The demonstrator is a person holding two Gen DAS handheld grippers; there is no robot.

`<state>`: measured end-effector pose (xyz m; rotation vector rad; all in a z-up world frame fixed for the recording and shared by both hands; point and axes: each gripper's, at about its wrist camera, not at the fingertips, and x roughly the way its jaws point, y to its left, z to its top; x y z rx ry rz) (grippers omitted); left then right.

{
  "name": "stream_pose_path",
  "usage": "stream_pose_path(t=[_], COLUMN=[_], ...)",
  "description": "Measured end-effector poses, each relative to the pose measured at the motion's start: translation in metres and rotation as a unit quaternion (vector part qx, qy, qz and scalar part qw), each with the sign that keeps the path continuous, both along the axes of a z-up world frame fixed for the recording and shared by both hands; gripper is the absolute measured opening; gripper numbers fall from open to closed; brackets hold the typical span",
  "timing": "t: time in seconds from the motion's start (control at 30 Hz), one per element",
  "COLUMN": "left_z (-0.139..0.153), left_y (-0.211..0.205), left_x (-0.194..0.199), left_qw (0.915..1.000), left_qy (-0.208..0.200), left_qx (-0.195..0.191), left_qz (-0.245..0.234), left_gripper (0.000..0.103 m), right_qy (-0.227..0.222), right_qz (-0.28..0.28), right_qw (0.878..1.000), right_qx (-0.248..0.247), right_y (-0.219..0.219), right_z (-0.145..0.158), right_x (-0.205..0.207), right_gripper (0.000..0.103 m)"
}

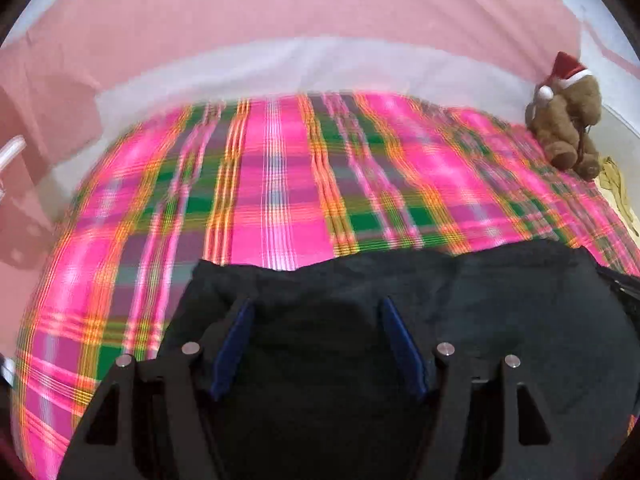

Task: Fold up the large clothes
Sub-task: 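Lower the folded jacket and open both tools to release it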

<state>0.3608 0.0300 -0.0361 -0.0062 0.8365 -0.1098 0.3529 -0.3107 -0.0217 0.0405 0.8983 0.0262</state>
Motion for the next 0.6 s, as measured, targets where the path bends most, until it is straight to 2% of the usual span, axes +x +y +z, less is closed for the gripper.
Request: stream_pose_path(t=[0.07,0.23,0.6], left_z=[-0.012,-0.022,-0.028], left_y=[0.004,0.001,0.003], left_x=[0.001,0.004,0.003], left_qw=[0.9998,0.9995,0.9992], left_qy=[-0.008,-0.016,-0.020], left_qx=[-0.019,-0.023,-0.033], left_qz=[0.005,0.011,0.013], left_gripper=[0.069,0.070,0.070], right_qy=[0.001,-0.007,-0.008], right_qz=[-0.002,-0.011,-0.013], right_qw=[1.000,1.000,1.000], right_qx=[0.025,-0.004,0.007], right_y=[-0.005,0.002,-0.001], right_z=[-0.011,-0.024,-0.030], right_x=[0.003,0.007,0.011], right_gripper=[0.040,0.040,0.039])
